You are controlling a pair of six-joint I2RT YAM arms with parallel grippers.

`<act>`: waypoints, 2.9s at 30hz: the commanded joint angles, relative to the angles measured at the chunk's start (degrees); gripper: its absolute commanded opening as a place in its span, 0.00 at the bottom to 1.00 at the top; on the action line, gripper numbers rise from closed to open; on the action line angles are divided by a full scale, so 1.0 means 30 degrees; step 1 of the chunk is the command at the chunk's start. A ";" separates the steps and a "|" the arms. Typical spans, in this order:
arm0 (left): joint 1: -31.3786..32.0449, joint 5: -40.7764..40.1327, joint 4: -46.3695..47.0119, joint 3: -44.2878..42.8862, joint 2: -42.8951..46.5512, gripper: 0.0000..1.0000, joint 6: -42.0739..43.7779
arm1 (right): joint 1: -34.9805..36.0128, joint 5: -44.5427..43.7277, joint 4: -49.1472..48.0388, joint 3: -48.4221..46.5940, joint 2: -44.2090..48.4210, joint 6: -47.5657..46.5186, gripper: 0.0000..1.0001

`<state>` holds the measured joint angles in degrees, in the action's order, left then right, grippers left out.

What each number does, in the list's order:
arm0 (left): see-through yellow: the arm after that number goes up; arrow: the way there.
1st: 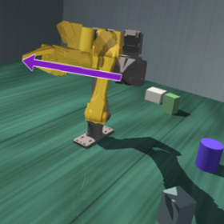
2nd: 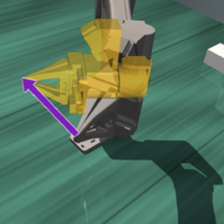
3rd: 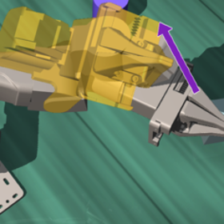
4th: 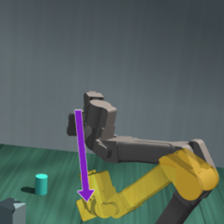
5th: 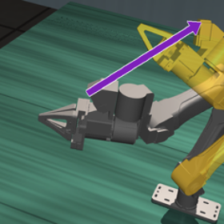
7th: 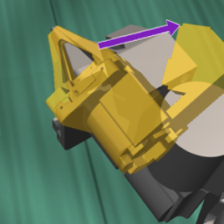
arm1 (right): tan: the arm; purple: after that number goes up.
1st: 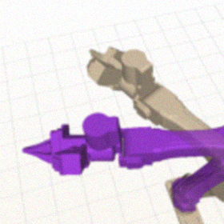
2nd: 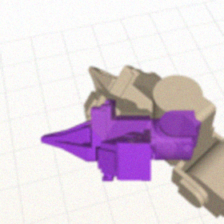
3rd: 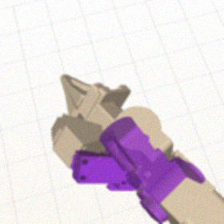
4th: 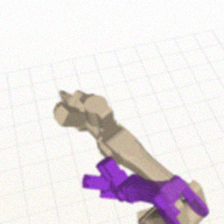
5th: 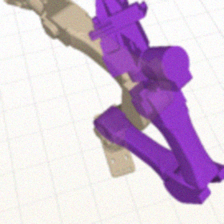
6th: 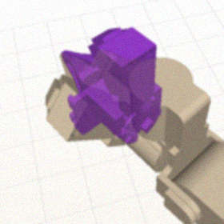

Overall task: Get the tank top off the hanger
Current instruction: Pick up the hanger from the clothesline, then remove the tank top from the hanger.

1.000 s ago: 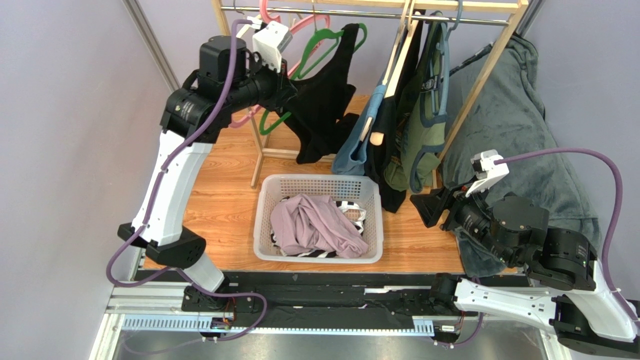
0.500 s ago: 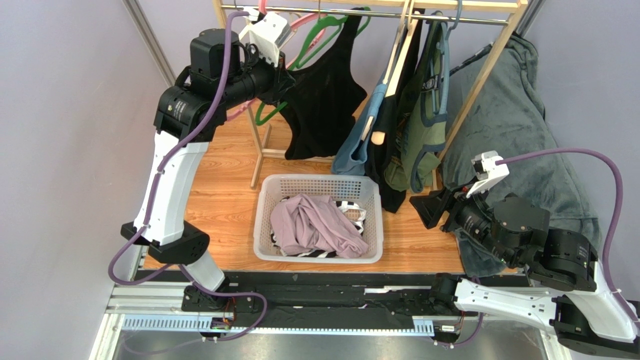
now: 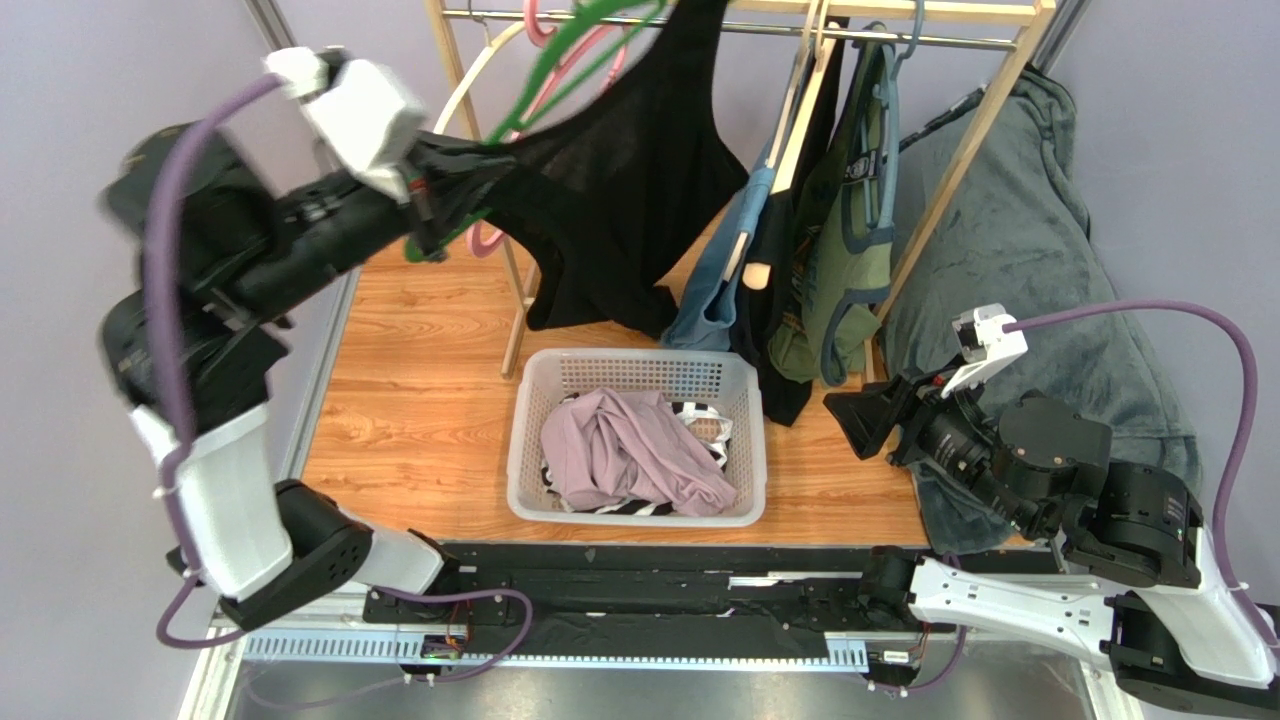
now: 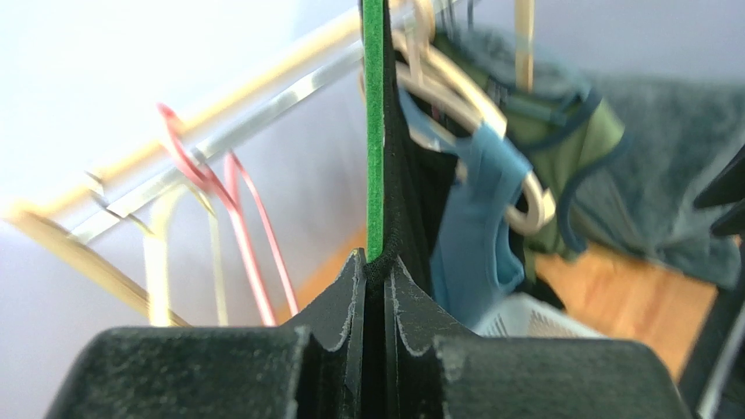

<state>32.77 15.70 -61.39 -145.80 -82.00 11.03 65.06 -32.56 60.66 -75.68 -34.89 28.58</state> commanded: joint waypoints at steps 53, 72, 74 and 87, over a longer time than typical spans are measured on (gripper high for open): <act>0.0091 0.0654 0.8567 0.0843 0.2811 0.00 0.4935 | -0.0065 0.0393 -0.1530 0.1232 -0.0263 0.0025 0.59; 0.0091 0.7010 0.1244 0.4440 0.5386 0.00 0.4557 | -0.0065 0.0246 -0.1442 0.1379 0.0206 -0.0063 0.59; 0.0091 0.7273 0.0894 0.5527 0.6294 0.00 0.4440 | -0.0065 0.0276 -0.1559 0.1145 0.0060 -0.0151 0.59; 0.0091 0.6338 0.2209 1.5812 1.0076 0.00 0.3589 | -0.0065 0.4022 -0.7150 0.1319 -0.0877 -0.2112 0.68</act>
<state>32.93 35.55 -60.14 -101.45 -52.01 23.20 65.06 -26.22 50.52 -71.83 -37.19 25.47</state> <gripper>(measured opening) 0.117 0.677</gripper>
